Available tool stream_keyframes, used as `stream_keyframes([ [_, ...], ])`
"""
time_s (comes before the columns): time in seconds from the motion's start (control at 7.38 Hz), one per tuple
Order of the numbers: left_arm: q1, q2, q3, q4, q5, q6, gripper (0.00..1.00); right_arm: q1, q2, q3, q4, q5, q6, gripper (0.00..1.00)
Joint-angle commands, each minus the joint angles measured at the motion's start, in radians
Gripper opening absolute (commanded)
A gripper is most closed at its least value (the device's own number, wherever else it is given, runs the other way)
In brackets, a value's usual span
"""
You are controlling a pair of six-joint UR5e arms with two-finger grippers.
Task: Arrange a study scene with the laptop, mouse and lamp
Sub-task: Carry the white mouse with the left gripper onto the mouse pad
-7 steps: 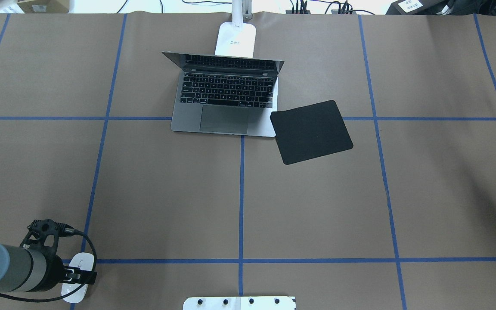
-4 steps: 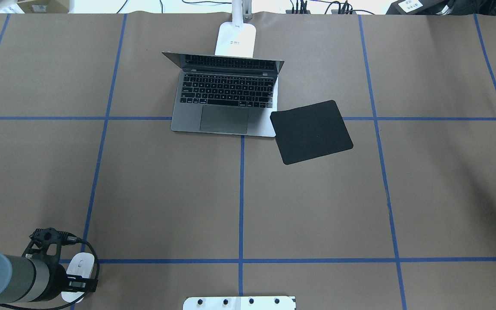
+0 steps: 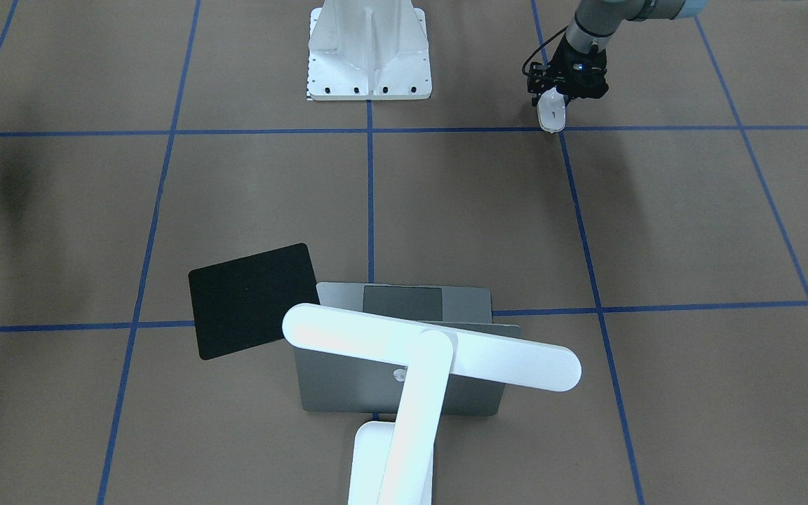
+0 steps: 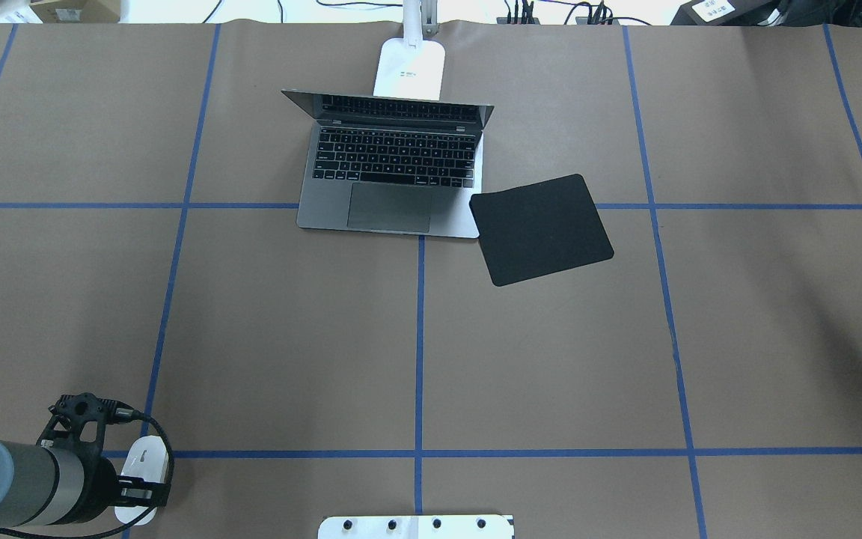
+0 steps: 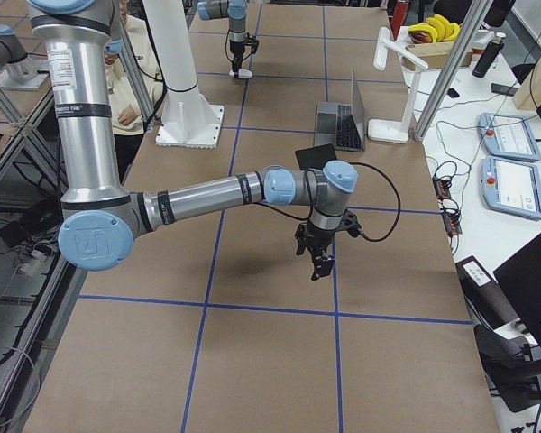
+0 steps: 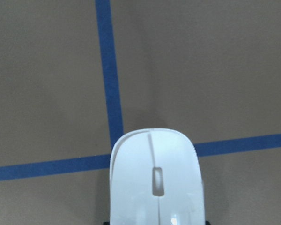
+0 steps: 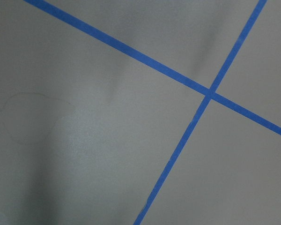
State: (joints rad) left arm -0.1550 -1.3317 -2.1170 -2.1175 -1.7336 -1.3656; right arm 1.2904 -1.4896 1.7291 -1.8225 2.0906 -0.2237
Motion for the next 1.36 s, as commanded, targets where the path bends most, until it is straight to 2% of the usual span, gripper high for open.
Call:
stream_keyframes([
  [0.0, -0.047, -0.044, -0.043, 0.001, -0.011, 0.006, 0.09, 0.015, 0.0, -0.006, -0.001, 0.005, 0.0, 1.0],
  [0.27, -0.162, -0.183, -0.034, 0.06, -0.059, 0.007, 0.09, 0.055, -0.011, -0.054, 0.008, 0.074, -0.028, 1.0],
  [0.41, -0.184, -0.292, -0.023, 0.158, -0.06, 0.008, 0.09, 0.085, -0.014, -0.083, 0.009, 0.097, -0.069, 1.0],
  [0.68, -0.221, -0.603, 0.053, 0.401, -0.052, 0.005, 0.09, 0.128, -0.02, -0.131, 0.011, 0.15, -0.098, 1.0],
  [0.81, -0.224, -0.714, 0.104, 0.453, -0.041, 0.003, 0.09, 0.135, -0.024, -0.129, 0.012, 0.167, -0.098, 1.0],
  [1.08, -0.224, -0.846, 0.228, 0.456, 0.003, -0.004, 0.09, 0.136, -0.034, -0.123, 0.012, 0.187, -0.085, 1.0],
  [1.22, -0.222, -0.936, 0.324, 0.45, 0.034, -0.015, 0.09, 0.136, -0.031, -0.123, 0.012, 0.231, -0.071, 1.0],
])
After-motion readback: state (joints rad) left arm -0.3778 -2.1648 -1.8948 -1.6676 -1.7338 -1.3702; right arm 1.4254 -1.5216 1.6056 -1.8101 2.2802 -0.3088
